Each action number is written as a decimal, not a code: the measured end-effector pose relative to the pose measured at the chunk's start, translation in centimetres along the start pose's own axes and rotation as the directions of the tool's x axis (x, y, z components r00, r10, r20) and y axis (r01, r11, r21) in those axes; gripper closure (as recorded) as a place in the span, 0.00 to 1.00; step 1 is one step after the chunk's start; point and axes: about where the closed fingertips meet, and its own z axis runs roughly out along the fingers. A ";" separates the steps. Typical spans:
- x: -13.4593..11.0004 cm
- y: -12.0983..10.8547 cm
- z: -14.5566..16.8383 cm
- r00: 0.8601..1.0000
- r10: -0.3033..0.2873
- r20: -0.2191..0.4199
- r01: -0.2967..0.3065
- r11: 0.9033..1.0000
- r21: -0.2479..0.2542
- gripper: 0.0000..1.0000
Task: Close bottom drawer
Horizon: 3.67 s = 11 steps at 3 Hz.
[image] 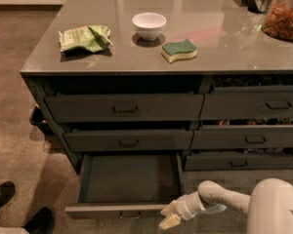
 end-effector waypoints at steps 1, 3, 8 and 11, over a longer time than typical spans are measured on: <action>-0.1 0.3 0.2 1.000 -0.003 0.004 0.003 1.000 -0.003 0.00; -3.9 -2.4 2.2 0.997 -0.060 0.053 0.060 0.998 0.009 0.00; -11.0 -12.4 2.8 0.997 -0.063 0.049 0.054 0.982 0.181 0.82; -10.6 -13.7 3.4 0.999 -0.030 0.030 0.023 0.979 0.203 0.41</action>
Offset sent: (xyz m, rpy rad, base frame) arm 0.1013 0.0497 0.0036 0.0746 -0.1587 -0.0006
